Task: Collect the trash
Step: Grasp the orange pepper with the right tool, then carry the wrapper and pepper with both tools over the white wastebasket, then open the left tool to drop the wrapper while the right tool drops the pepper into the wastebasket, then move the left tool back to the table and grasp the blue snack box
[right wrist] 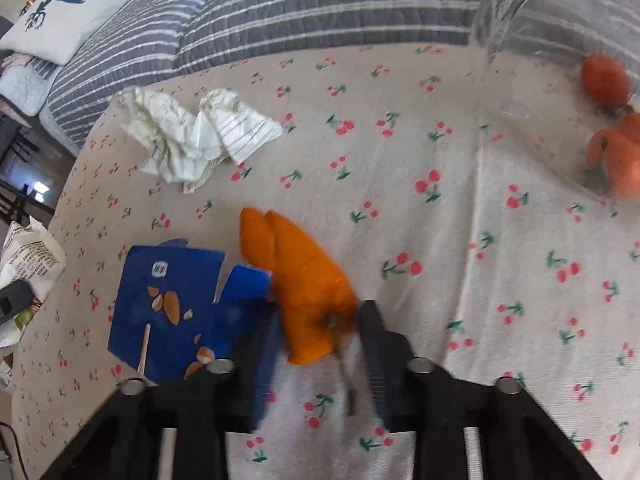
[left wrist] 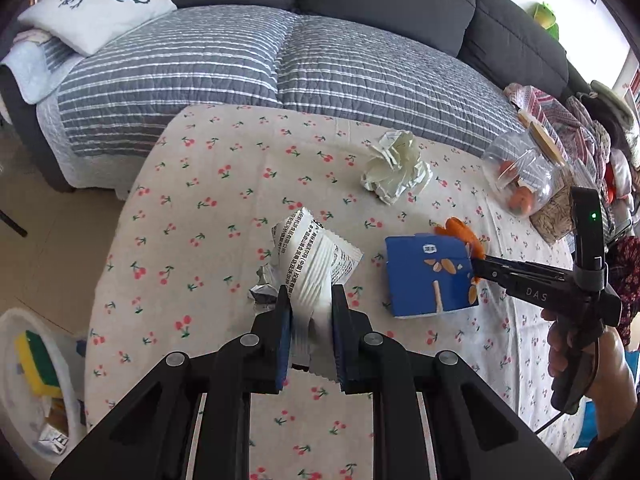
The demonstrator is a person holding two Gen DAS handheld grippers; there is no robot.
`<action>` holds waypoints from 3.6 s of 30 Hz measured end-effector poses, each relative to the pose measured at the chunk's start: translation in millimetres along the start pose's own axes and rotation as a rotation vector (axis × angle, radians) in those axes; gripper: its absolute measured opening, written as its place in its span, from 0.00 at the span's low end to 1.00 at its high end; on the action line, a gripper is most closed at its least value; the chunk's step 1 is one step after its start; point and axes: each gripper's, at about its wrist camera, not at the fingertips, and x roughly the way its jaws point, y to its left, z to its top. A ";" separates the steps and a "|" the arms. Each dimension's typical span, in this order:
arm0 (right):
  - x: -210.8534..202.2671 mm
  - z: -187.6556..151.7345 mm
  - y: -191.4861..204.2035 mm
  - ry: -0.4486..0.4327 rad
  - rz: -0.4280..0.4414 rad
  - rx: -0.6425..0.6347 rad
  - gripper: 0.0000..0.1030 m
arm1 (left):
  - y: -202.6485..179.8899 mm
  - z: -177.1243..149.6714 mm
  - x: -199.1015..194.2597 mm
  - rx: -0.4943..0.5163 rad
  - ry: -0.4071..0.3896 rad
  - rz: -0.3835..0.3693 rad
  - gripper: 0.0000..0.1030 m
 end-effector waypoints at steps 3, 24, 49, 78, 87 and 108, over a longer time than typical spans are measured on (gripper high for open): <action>-3.6 -4.3 -1.1 -0.003 0.007 -0.011 0.23 | 20.6 -7.2 -19.8 -0.012 -0.020 0.014 0.19; -83.7 -50.5 96.9 -0.041 0.044 -0.120 0.23 | 206.7 -88.7 -114.3 -0.267 -0.047 0.163 0.20; -10.5 -85.2 322.5 0.008 0.258 -0.287 0.23 | 328.5 -158.2 -129.8 -0.445 0.047 0.369 0.87; 39.6 -72.1 423.1 -0.008 0.293 -0.316 0.70 | 305.8 -161.7 -136.5 -0.285 0.031 0.430 0.91; -8.4 -74.1 347.9 -0.041 0.211 -0.265 0.78 | 237.7 -132.3 -136.7 -0.216 -0.019 0.355 0.99; -94.3 -72.8 97.1 -0.098 -0.054 -0.050 0.88 | 45.1 -58.7 -53.5 0.025 0.048 0.224 0.99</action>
